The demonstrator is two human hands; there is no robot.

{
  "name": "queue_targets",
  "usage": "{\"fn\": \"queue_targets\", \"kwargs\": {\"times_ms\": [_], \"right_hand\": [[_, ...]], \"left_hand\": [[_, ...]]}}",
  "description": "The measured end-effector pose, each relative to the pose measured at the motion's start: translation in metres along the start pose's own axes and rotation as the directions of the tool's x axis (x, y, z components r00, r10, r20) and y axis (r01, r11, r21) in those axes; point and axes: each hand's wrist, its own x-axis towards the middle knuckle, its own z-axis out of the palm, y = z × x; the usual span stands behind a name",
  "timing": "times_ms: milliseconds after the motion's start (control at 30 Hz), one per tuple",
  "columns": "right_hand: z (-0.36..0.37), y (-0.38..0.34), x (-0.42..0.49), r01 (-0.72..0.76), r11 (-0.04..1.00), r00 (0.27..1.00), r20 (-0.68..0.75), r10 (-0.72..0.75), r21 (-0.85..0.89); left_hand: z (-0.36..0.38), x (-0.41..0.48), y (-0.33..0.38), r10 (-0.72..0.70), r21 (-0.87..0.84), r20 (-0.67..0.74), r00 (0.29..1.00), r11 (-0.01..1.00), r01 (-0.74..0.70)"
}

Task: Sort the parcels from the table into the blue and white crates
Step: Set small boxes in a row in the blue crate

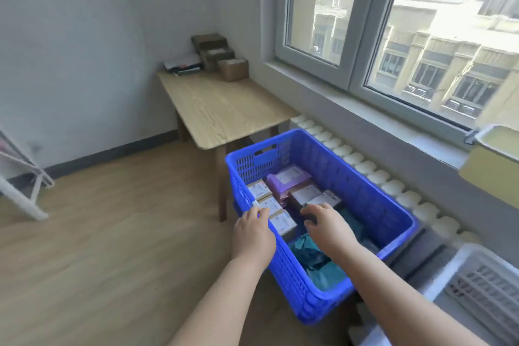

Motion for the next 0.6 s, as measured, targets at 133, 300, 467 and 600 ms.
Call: {"fn": "queue_targets", "kwargs": {"times_ms": [133, 300, 467, 600], "right_hand": [[0.037, -0.087, 0.060, 0.073, 0.997, 0.996, 0.046, -0.073, 0.009], [0.077, -0.183, 0.116, 0.125, 0.992, 0.986, 0.109, -0.124, -0.003], [0.108, -0.269, 0.171, 0.185, 0.983, 0.978, 0.101, -0.185, 0.003], [0.126, -0.311, 0.220, 0.236, 0.972, 0.964, 0.122, -0.234, 0.003]], "left_hand": [[-0.038, 0.038, -0.089, -0.086, -0.005, -0.039, 0.996, 0.996, 0.086], [-0.076, 0.065, -0.180, -0.145, 0.008, 0.003, 0.989, 0.989, 0.145], [-0.117, 0.118, -0.260, -0.197, 0.047, -0.033, 0.980, 0.979, 0.198], [-0.138, 0.167, -0.304, -0.192, 0.053, -0.062, 0.979, 0.979, 0.195]]}}
